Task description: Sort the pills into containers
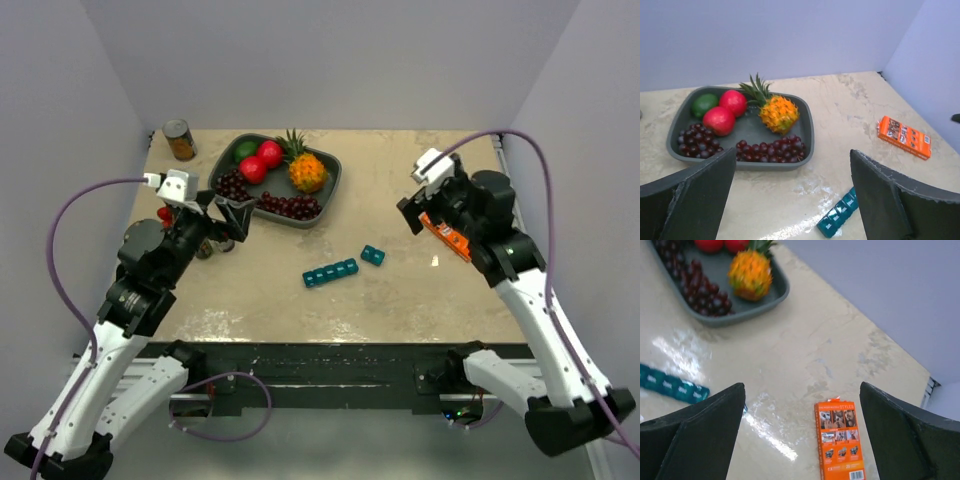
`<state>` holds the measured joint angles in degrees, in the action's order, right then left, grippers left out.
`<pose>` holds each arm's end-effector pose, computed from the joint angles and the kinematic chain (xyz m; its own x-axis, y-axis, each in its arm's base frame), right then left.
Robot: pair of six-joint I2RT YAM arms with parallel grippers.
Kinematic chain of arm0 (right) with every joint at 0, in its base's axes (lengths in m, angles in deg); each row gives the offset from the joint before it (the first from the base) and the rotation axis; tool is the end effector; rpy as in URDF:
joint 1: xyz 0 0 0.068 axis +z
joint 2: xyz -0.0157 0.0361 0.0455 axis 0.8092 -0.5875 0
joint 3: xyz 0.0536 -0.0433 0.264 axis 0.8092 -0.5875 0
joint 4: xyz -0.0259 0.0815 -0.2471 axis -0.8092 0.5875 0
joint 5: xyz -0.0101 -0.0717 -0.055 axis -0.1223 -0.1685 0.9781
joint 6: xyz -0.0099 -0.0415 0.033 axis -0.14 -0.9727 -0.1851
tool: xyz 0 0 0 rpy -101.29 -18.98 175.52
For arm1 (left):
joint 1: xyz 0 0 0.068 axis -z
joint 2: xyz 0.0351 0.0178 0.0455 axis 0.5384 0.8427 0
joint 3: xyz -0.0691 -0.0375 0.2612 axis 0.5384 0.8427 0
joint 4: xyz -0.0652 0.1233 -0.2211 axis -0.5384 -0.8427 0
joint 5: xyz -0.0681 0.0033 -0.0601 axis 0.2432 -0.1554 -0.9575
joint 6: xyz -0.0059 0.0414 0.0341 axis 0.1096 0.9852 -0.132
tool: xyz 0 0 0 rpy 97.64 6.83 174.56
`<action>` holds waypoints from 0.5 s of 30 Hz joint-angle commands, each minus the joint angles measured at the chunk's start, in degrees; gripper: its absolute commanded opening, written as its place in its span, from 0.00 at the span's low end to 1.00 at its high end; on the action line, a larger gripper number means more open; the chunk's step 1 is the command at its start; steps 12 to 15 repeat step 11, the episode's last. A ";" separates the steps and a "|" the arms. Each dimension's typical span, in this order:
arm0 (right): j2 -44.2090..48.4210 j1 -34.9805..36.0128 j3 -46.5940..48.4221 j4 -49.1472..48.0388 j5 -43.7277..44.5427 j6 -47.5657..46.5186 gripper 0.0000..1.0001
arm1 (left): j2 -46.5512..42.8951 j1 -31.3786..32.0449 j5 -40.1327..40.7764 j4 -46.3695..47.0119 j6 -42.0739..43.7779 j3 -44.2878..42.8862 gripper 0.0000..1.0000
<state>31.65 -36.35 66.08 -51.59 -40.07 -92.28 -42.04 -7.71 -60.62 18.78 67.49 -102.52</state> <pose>0.2068 0.0741 0.3851 -0.0447 -0.4817 -0.8752 -0.5805 0.7255 -0.3696 0.1398 -0.0633 0.3920 -0.0942 -0.2302 -0.9686 0.3744 0.8933 -0.2487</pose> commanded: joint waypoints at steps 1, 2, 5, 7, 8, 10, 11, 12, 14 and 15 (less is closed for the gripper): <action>4.75 -0.78 2.41 -0.77 10.97 18.65 0.99 | -1.51 -0.25 2.86 -4.60 2.53 -1.38 1.00; 5.19 -1.67 3.45 -0.41 10.86 19.70 0.99 | -1.86 -0.25 2.60 -5.38 2.27 -1.56 1.00; 5.73 -4.22 5.83 0.29 10.43 21.90 0.99 | -2.57 -0.25 2.33 -7.49 1.74 -2.52 1.00; 5.38 -5.80 7.59 1.08 7.45 21.91 0.99 | -3.44 -0.25 1.72 -9.17 1.74 -3.32 1.00; 5.11 -6.59 7.86 1.35 6.22 21.82 0.99 | -3.80 -0.25 1.54 -9.43 1.82 -3.49 1.00; 4.76 -7.47 8.74 2.13 3.40 21.82 0.99 | -4.67 -0.25 1.54 -9.87 2.09 -3.49 1.00; 4.50 -7.65 9.00 2.31 2.70 22.43 0.99 | -4.85 -0.25 1.45 -9.87 2.26 -3.41 1.00; 4.50 -7.65 9.00 2.31 2.70 22.43 0.99 | -4.85 -0.25 1.45 -9.87 2.26 -3.41 1.00; 4.50 -7.65 9.00 2.31 2.70 22.43 0.99 | -4.85 -0.25 1.45 -9.87 2.26 -3.41 1.00; 4.50 -7.65 9.00 2.31 2.70 22.43 0.99 | -4.85 -0.25 1.45 -9.87 2.26 -3.41 1.00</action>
